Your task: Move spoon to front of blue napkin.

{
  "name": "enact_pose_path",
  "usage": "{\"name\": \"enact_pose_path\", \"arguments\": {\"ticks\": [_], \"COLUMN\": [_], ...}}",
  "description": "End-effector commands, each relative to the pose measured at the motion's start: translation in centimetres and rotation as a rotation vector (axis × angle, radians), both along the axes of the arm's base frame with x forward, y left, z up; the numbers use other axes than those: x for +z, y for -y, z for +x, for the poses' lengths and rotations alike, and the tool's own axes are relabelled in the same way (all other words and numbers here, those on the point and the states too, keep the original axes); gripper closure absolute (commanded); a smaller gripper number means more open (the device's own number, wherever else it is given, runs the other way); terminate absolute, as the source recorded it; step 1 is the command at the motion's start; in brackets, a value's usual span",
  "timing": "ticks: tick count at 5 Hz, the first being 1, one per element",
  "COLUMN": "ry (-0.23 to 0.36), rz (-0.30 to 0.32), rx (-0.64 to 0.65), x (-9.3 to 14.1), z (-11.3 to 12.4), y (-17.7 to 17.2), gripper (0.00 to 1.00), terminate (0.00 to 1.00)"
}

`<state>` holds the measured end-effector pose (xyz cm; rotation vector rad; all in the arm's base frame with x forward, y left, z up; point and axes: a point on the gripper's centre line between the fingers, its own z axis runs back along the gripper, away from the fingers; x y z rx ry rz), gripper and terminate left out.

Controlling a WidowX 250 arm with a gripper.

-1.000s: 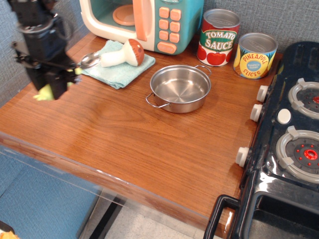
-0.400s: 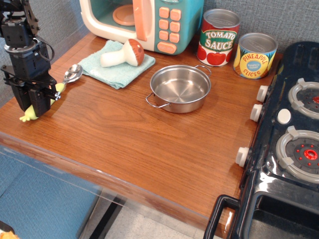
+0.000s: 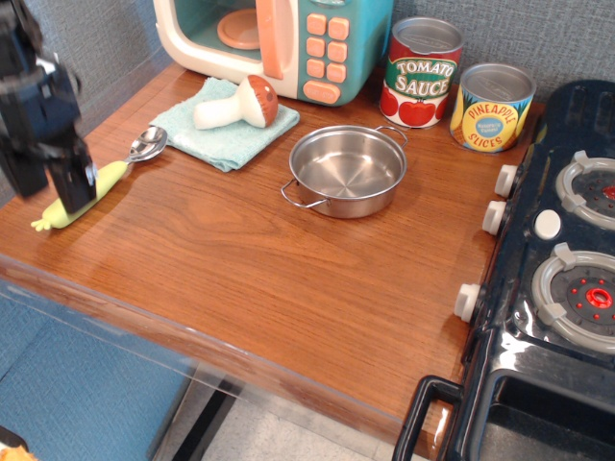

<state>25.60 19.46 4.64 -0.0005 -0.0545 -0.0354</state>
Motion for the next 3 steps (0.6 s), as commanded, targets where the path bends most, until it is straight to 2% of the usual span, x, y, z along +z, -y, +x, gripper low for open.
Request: {"name": "enact_pose_path", "arguments": {"ticks": [1,2,3], "ry": [0.127,0.127,0.127], "rz": [0.073,0.073,0.073], "rx": [-0.053,-0.053,-0.053], "x": [5.7,5.7,5.7], "z": [-1.31,-1.31,-1.31], "y": [0.88,0.88,0.88], "gripper": [0.0,0.0,0.0], "terminate": [0.0,0.0,1.0]}}
